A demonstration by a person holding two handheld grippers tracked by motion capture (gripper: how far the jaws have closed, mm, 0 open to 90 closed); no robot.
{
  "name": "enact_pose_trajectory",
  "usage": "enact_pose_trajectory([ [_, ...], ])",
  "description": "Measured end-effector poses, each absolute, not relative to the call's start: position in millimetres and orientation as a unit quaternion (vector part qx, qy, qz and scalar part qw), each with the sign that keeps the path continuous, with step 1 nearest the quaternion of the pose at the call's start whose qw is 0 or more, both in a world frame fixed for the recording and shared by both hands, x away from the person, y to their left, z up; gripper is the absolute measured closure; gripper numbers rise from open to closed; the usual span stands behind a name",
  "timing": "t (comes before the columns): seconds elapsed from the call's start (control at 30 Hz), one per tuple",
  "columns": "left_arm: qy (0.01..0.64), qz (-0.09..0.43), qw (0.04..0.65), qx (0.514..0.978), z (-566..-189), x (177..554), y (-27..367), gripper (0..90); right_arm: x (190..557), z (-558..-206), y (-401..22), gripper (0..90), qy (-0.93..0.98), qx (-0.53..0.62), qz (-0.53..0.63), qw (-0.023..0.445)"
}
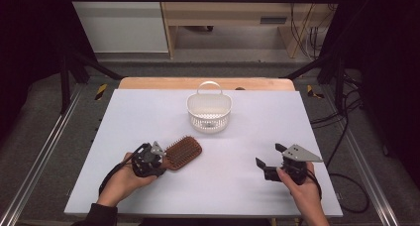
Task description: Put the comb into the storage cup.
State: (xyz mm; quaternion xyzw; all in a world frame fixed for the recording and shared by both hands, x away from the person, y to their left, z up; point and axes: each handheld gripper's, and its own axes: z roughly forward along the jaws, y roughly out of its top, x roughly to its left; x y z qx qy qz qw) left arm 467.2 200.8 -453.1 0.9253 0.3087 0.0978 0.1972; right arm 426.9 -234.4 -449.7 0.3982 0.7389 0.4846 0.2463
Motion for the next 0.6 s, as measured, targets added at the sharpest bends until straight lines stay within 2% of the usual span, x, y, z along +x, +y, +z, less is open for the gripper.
enact_pose_trajectory([
  [0.6, 0.317, 0.112, 0.228, 0.914, -455.1, 458.2, 206.1, 72.1, 427.6, -450.6, -234.3, 11.6, 0.741, 0.399, 0.484, 0.240],
])
